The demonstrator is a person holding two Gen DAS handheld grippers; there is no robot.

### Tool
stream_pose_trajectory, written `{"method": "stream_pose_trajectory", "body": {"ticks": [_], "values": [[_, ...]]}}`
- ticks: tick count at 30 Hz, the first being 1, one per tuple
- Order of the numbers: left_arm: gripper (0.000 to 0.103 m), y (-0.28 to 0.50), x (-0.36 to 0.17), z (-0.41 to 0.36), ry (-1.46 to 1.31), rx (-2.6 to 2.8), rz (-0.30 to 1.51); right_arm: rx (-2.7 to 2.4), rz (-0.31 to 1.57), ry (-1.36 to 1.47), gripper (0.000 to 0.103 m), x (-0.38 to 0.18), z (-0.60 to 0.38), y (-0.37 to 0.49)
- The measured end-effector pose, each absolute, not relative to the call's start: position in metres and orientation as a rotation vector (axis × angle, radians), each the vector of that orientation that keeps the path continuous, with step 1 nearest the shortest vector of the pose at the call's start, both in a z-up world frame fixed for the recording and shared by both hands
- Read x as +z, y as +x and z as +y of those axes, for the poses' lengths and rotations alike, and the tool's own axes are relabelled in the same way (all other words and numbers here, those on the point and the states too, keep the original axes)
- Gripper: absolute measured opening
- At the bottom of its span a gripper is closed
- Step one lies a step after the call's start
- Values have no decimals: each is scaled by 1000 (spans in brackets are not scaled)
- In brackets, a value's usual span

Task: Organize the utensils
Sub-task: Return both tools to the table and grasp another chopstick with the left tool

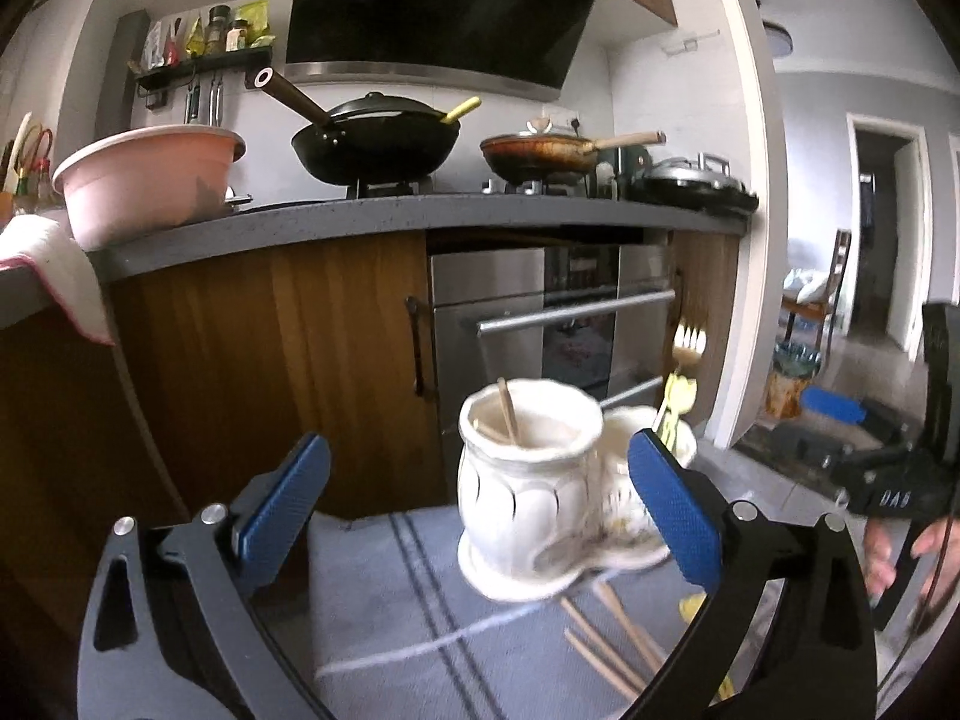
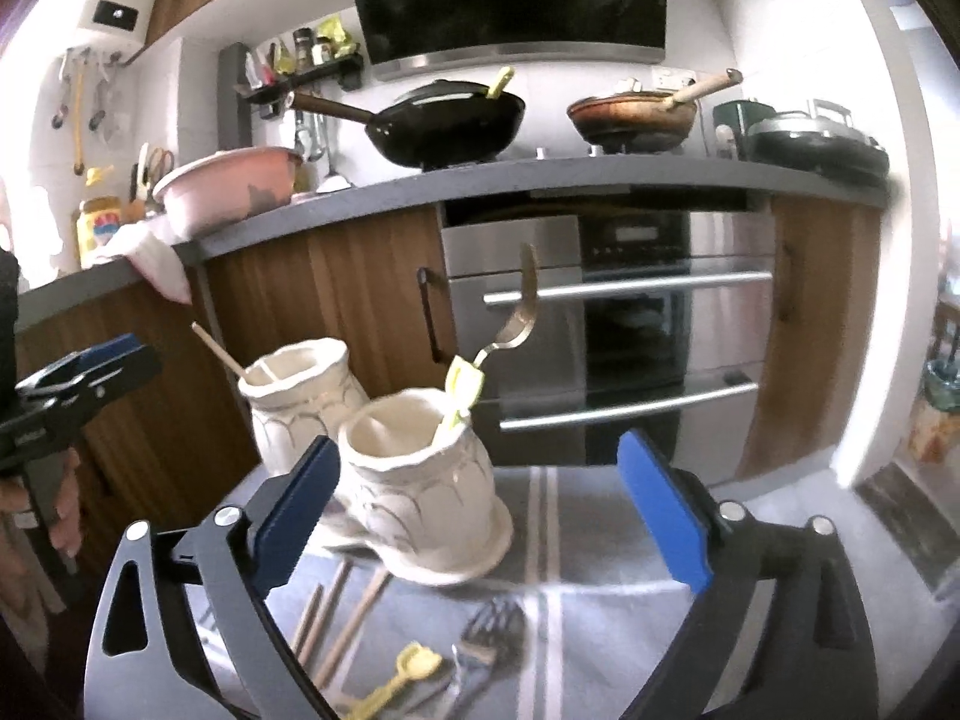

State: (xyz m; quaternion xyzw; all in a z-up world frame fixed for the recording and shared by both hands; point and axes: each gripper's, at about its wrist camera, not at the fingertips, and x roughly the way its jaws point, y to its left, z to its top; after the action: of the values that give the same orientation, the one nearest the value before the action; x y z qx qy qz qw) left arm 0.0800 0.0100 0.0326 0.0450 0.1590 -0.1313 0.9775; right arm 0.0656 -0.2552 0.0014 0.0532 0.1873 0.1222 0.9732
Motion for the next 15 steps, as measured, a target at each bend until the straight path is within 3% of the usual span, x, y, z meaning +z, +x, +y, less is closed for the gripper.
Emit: {"method": "stream_pose_trajectory", "body": {"ticks": [15], "values": [[98, 54, -38, -5, 120, -223, 582, 203, 580, 52, 97, -48, -267, 38]]}}
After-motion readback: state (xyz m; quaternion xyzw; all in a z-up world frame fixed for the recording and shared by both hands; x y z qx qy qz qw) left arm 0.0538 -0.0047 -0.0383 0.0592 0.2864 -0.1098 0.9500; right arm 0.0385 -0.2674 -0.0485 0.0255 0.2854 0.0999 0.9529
